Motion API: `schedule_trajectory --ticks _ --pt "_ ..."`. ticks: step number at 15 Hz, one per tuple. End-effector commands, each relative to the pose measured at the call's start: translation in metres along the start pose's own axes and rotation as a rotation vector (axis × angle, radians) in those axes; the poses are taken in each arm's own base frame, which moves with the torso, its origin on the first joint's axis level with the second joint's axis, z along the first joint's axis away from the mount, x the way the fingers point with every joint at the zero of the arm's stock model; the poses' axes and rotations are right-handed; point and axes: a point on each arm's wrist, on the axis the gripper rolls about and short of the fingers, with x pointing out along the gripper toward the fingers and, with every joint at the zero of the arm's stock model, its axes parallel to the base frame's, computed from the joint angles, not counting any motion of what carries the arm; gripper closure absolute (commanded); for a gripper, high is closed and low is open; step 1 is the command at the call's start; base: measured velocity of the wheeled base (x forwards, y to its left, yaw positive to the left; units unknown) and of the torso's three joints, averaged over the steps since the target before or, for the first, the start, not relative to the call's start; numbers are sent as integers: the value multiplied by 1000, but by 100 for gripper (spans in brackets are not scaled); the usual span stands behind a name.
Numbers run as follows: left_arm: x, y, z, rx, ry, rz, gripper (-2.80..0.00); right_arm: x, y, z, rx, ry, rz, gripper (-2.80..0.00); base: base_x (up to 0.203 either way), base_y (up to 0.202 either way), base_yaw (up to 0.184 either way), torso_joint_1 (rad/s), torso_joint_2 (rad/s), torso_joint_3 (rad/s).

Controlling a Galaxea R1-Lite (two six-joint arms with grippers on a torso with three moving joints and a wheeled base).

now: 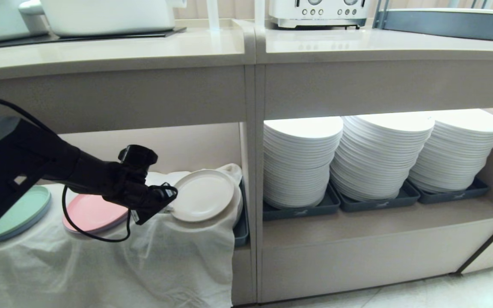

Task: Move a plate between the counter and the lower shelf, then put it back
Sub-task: Put the plate in the cupboard

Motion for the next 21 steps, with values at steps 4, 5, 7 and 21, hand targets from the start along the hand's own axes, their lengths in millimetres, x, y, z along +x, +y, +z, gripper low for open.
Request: schedule_trajectory --ticks 4,5,7,21 --pt "4 1 -1 -5 7 8 0 0 0 0 1 0 1 0 0 0 0 0 0 0" --pt "4 1 -1 -5 6 7 0 0 0 0 1 -2 1 0 0 0 0 0 0 0" --pt "1 0 1 -5 -2 0 0 0 0 0 1 -1 0 0 0 0 0 0 0 0" --pt "-2 -2 6 -8 -6 12 0 0 0 0 1 -1 1 0 0 0 0 0 0 0"
